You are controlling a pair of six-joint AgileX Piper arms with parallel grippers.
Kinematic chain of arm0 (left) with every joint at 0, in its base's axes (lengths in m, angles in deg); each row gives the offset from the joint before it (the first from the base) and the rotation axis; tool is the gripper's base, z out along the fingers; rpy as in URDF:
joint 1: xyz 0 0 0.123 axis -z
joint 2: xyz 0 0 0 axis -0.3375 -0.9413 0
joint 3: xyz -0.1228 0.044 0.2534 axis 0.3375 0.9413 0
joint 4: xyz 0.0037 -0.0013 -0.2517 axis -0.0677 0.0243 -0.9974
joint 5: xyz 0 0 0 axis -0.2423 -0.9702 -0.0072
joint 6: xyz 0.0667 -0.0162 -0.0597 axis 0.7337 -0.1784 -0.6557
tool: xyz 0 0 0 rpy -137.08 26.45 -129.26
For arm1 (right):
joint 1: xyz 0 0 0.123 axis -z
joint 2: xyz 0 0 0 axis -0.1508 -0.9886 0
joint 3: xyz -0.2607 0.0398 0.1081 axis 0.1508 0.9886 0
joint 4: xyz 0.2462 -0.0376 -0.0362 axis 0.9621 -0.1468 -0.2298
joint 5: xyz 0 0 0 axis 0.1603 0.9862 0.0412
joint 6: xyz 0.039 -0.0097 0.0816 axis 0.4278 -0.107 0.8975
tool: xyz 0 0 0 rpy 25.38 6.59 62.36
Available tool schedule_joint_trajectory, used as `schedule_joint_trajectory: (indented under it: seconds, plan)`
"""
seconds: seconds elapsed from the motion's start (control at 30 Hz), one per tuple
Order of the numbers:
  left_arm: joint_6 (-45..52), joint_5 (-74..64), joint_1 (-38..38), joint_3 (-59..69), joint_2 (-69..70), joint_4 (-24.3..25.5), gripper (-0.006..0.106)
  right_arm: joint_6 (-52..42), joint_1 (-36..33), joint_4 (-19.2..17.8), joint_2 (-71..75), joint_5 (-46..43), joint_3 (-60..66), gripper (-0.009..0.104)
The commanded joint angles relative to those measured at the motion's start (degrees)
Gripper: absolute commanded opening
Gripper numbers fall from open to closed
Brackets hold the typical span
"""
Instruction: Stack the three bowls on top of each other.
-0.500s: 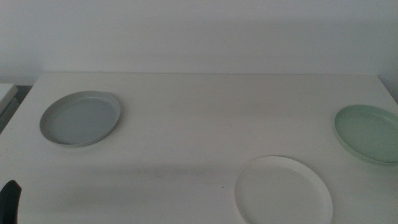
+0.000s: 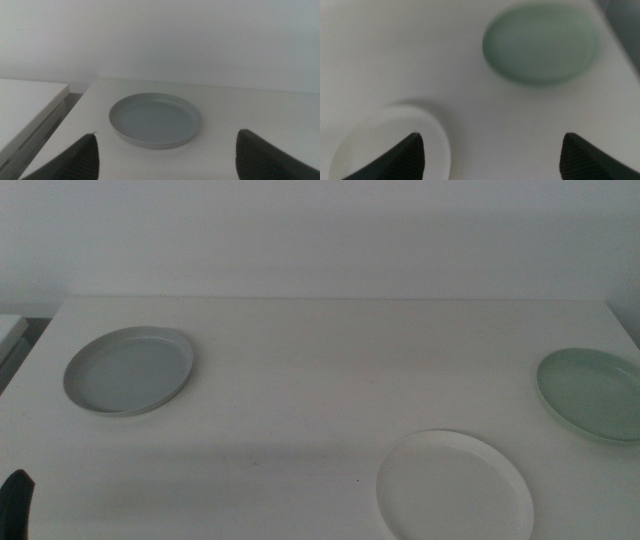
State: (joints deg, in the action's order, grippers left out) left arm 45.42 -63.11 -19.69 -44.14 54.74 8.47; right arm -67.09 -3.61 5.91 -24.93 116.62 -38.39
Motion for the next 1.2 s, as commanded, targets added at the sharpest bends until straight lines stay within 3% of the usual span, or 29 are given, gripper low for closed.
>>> schedule_joint_trajectory:
  seconds: [0.0,0.2,0.4,0.67,0.77,0.9,1.0,1.17]
  plan:
    - [-0.28,0.80,0.08,-0.01,0.24,0.21,0.094,0.53,0.02,1.16,-7.35,6.90,-4.96,0.093]
    - [-0.28,0.80,0.08,-0.01,0.24,0.21,0.094,0.89,0.02,4.89,-19.81,10.53,-8.57,0.093]
    - [-0.28,0.80,0.08,-0.01,0.24,0.21,0.094,-5.62,-0.62,10.64,-30.60,13.15,-10.29,0.093]
    - [-0.28,0.80,0.08,-0.01,0.24,0.21,0.094,3.86,-13.88,1.19,-47.37,7.30,-12.58,0.093]
    - [-0.28,0.80,0.08,-0.01,0.24,0.21,0.094,6.88,-17.06,0.33,-52.08,4.34,-12.58,0.091]
    - [-0.28,0.80,0.08,-0.01,0.24,0.21,0.094,7.83,-18.32,0.44,-57.09,1.06,-12.58,0.080]
    - [-0.28,0.80,0.08,-0.01,0.24,0.21,0.094,8.22,-18.32,0.33,-59.53,-0.40,-12.58,0.066]
    - [-0.28,0.80,0.08,-0.01,0.24,0.21,0.094,8.22,-18.32,0.33,-60.93,-0.39,-12.58,0.030]
